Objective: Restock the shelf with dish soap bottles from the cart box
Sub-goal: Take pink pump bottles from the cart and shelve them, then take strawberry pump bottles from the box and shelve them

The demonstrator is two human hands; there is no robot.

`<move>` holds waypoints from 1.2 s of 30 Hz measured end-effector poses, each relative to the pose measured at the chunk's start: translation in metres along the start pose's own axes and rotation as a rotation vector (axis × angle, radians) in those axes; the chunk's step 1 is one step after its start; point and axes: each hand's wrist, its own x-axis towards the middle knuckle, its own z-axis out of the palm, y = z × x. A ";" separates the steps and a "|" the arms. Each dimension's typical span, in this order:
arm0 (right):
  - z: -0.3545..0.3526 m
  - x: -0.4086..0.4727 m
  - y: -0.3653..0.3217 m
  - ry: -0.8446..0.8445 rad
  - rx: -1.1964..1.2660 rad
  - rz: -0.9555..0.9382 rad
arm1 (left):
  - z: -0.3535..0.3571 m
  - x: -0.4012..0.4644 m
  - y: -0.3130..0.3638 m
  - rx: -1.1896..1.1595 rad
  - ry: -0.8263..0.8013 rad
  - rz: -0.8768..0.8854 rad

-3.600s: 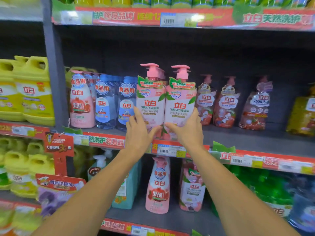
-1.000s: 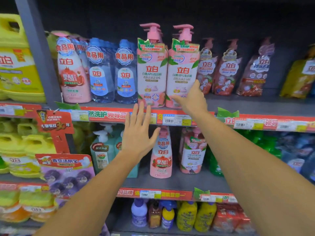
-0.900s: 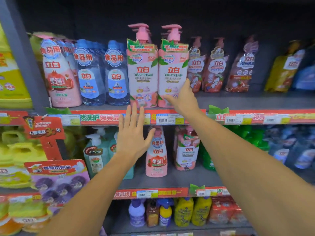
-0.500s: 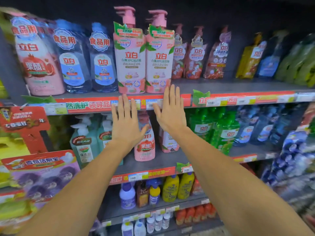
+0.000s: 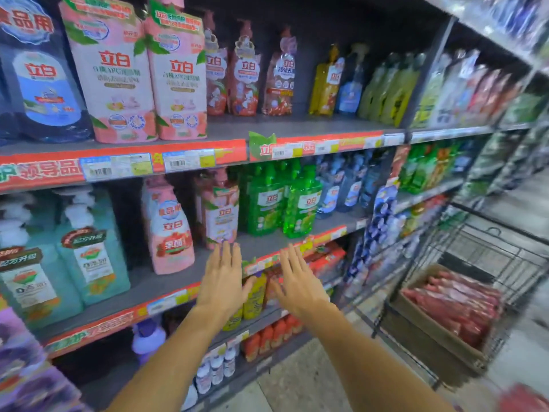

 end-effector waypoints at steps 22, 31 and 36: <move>0.042 -0.235 0.361 0.017 0.358 0.628 | 0.029 0.025 0.428 -0.042 -0.124 0.585; 0.085 -0.358 0.463 -0.068 0.381 0.830 | 0.070 -0.005 0.601 -0.066 -0.172 0.745; 0.108 -0.399 0.506 -0.087 0.425 0.927 | 0.091 -0.010 0.667 0.025 -0.171 0.836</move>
